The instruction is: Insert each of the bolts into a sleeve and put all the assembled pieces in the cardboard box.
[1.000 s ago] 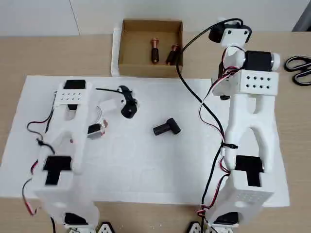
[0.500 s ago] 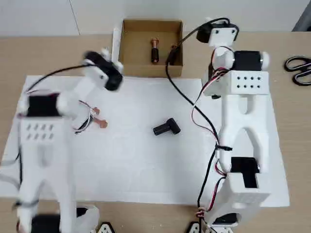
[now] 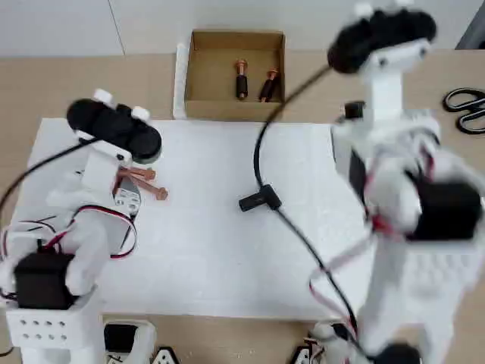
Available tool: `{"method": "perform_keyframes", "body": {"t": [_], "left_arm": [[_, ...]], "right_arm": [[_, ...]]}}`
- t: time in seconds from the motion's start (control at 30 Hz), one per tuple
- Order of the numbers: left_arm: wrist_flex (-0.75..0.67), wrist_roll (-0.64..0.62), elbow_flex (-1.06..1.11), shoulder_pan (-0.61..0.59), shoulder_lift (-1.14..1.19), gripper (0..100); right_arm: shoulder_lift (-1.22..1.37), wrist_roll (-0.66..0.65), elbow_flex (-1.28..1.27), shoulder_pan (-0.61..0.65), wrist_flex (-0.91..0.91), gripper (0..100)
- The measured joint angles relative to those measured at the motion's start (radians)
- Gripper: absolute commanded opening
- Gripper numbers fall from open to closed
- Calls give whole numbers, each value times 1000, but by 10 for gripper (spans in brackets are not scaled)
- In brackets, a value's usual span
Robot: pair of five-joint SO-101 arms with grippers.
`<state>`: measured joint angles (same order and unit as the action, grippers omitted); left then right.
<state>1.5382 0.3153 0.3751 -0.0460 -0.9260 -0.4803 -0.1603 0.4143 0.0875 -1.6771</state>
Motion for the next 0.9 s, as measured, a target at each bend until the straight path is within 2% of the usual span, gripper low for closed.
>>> {"method": "perform_keyframes", "body": {"t": [0.17, 0.27, 0.4, 0.53, 0.6, 0.73, 0.9], "left_arm": [[-127, -5, 164, 0, -157, 6], [-221, -72, 262, 0, -235, 6], [-316, -330, 376, 0, -262, 6], [-437, -686, 437, 0, -262, 6], [-506, -815, 473, 0, -262, 6], [-621, -875, 549, 0, -262, 6], [-683, -862, 569, 28, -262, 6]], "right_arm": [[-292, 0, -158, -2, 0, 3], [-417, 0, -319, 2, 25, 3], [-462, 0, -638, -3, 195, 3], [-489, 9, -951, 11, 482, 3], [-505, 52, -1077, 49, 615, 3], [-562, 192, -1284, 172, 822, 4], [-666, 324, -1496, 262, 1036, 4]]}}
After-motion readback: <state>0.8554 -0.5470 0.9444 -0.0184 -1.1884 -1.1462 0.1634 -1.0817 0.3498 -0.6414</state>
